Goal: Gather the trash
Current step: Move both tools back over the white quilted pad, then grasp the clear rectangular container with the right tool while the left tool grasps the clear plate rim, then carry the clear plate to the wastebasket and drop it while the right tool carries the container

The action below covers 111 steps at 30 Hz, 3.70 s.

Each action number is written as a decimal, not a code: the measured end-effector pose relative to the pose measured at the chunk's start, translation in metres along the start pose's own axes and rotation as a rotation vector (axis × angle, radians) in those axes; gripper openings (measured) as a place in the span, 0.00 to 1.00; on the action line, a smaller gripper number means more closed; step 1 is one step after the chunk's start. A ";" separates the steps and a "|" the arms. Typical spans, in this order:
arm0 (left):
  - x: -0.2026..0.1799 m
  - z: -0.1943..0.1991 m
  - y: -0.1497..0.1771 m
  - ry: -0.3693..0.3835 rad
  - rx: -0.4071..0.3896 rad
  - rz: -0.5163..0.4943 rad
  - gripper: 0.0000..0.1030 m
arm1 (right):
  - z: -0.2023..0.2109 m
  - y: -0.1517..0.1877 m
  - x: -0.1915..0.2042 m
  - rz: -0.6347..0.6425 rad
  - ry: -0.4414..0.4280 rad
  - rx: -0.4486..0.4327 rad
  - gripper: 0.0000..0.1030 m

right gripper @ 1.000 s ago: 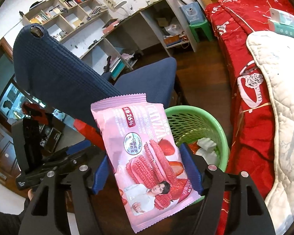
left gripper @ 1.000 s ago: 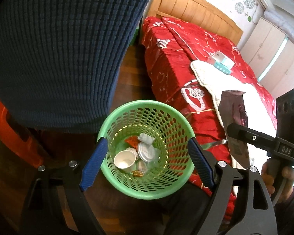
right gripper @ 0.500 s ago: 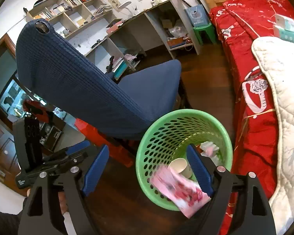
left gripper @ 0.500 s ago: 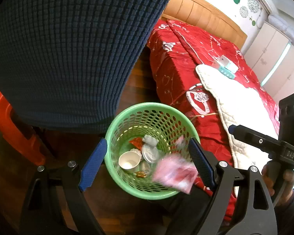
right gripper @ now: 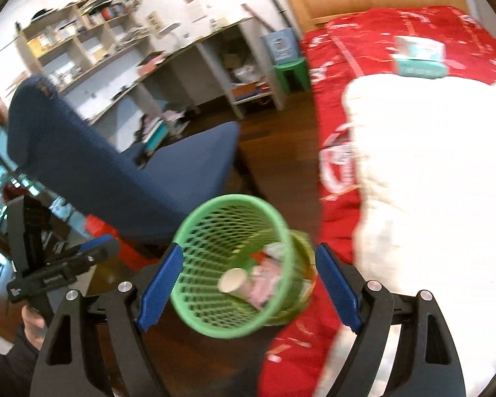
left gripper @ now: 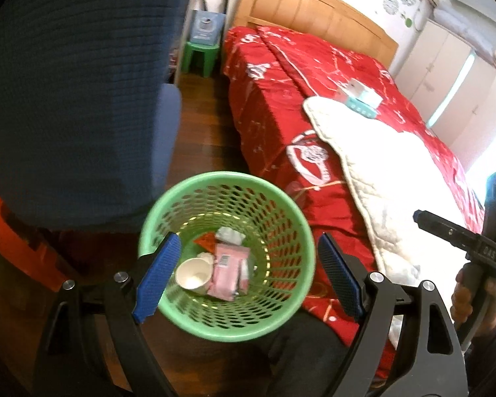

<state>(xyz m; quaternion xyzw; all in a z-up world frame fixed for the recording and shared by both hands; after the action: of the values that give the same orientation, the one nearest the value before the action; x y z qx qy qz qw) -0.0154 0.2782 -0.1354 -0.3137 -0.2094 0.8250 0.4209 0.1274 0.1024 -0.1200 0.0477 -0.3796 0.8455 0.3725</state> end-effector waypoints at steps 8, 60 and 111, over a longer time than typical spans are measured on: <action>-0.055 -0.026 -0.004 0.059 0.042 -0.069 0.81 | 0.061 0.007 -0.109 -0.062 0.205 -0.039 0.76; -0.412 -0.225 0.037 0.400 0.383 -0.455 0.60 | 0.128 0.016 -0.401 0.079 0.574 0.201 0.27; -0.372 -0.195 0.015 0.407 0.346 -0.397 0.05 | 0.115 0.003 -0.356 0.134 0.511 0.175 0.57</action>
<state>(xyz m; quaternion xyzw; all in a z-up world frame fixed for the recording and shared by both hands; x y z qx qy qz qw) 0.2787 -0.0216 -0.1570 -0.3491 -0.0346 0.6706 0.6536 0.3577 -0.1876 -0.1695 -0.1602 -0.2014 0.8823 0.3940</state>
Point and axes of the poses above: each gripper's, at about its wrist camera, not at the fingertips, and z roughly against the way its jaws point, x to its left, y to its underside, the point moved 8 cm from there along -z, roughly the way its jaws point, and after that the axes turned 4 degrees about y, right-handed, at the moved point
